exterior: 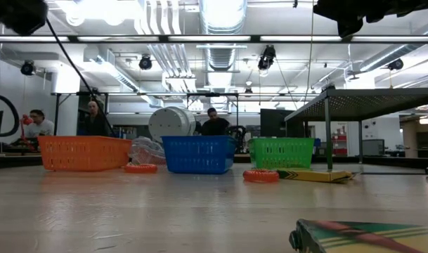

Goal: Pick & Place Office Desk Supplies
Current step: Put the yellow rubber band into the green bin

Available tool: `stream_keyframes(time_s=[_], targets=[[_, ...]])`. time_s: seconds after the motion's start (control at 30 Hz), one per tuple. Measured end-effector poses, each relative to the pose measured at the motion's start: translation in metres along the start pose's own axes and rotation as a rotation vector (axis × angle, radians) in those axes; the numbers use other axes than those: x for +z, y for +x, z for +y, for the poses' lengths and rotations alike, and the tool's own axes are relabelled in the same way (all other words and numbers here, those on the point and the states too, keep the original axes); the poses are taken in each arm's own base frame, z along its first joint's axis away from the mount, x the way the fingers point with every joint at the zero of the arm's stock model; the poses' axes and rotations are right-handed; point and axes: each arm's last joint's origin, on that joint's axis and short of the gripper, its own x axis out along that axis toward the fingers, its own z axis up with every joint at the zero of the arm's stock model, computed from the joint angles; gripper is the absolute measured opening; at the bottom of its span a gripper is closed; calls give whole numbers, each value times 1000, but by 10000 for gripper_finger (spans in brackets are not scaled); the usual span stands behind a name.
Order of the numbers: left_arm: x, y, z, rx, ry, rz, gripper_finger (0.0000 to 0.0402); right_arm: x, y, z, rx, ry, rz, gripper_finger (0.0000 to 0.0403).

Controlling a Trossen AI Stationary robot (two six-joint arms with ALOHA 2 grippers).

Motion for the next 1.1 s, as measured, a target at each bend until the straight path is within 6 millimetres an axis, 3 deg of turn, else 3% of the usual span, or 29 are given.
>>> stream_keyframes(time_s=[0.6, 0.8, 1.1], targets=[[53, -40, -34, -45, 322, -332, 3, 0, 0, 0, 0, 0, 0, 75], [79, -44, -45, -41, 432, -483, 3, 0, 0, 0, 0, 0, 0, 75], [124, -49, -68, -65, 733, -711, 3, 0, 0, 0, 0, 0, 0, 75]])
